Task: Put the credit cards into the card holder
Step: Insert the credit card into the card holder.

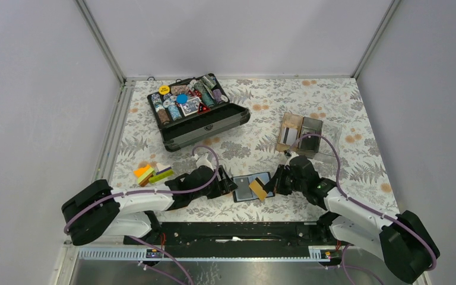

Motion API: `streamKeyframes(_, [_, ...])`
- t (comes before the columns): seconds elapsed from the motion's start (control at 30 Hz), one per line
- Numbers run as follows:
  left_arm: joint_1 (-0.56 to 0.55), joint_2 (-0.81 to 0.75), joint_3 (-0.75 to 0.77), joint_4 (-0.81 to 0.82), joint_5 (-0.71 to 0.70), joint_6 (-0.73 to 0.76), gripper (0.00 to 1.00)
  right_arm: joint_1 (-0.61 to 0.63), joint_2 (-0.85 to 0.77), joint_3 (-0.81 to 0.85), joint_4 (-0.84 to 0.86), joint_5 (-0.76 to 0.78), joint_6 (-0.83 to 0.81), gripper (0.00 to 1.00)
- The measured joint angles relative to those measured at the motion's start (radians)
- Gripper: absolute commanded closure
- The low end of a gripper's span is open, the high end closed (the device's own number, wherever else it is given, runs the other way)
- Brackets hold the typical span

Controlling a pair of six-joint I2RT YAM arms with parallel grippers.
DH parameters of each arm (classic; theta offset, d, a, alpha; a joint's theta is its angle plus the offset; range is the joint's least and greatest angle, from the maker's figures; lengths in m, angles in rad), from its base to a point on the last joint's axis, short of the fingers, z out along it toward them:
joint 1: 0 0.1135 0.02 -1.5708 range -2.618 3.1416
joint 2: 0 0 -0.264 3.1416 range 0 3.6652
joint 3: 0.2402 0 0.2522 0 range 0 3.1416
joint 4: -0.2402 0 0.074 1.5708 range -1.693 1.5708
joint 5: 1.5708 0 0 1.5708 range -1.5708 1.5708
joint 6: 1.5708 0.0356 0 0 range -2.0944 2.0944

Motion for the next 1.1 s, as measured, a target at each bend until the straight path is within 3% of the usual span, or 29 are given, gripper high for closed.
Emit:
streamKeyframes(0.33, [-0.005,0.076,0.003,0.049,0.004,-0.003,0.45,0.016,0.043,-0.016,0.063,0.003,0.005,1.00])
streamKeyframes(0.7, [-0.006,0.134,0.020,0.080,0.002,0.000,0.63,0.040,0.089,-0.021,0.135,0.035,0.037,1.00])
streamKeyframes(1.1, [-0.009,0.172,0.042,0.077,0.000,0.002,0.72,0.082,0.148,-0.024,0.222,0.101,0.090,1.00])
